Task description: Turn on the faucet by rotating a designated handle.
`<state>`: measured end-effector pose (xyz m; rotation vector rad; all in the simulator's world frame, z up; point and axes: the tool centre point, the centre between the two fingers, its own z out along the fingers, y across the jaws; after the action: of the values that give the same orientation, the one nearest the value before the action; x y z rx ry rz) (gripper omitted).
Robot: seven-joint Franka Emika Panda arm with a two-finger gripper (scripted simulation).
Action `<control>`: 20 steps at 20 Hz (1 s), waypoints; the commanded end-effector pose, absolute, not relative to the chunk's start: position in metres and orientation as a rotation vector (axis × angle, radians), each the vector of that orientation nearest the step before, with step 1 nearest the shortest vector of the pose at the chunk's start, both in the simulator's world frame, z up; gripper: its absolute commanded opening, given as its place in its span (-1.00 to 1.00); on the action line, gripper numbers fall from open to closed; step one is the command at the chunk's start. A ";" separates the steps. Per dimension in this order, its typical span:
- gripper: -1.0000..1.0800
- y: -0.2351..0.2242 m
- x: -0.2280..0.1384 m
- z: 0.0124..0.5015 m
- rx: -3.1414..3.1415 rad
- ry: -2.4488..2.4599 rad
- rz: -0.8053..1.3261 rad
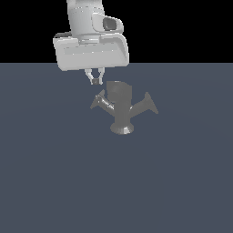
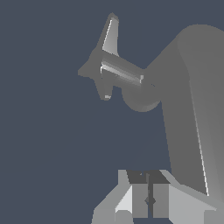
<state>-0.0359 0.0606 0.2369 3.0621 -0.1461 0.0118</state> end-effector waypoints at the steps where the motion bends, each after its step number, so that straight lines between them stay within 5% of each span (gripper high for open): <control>1: -0.78 0.081 -0.002 0.212 3.049 -0.068 0.076; 2: -0.78 0.098 -0.009 0.218 3.047 -0.021 0.096; 3: -0.74 0.044 -0.009 0.189 3.020 -0.112 0.059; 4: -0.64 0.055 -0.004 0.176 3.009 -0.064 0.073; 5: -0.52 0.070 0.032 0.197 3.004 -0.033 0.213; 6: 0.11 0.030 -0.002 0.189 2.976 -0.117 0.097; 8: 0.13 -0.004 0.028 0.169 2.941 -0.033 0.016; 9: 0.13 0.043 0.022 0.165 2.927 0.084 0.020; 10: -0.79 0.061 0.109 0.161 2.931 -0.021 0.123; 11: -0.79 0.037 0.114 0.187 2.928 -0.126 0.227; 12: -0.60 0.064 0.086 0.184 2.954 -0.264 0.248; 13: -0.60 -0.004 0.071 0.196 2.974 -0.406 0.270; 15: -0.58 -0.056 0.069 0.190 2.973 -0.607 0.270; 17: -0.76 -0.049 0.090 0.196 2.977 -0.755 0.362; 19: -0.70 -0.069 0.101 0.196 2.959 -0.916 0.404; 20: -0.46 -0.100 0.112 0.192 2.948 -0.774 0.435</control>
<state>0.0845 0.0325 0.1944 3.0608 -0.5769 0.3343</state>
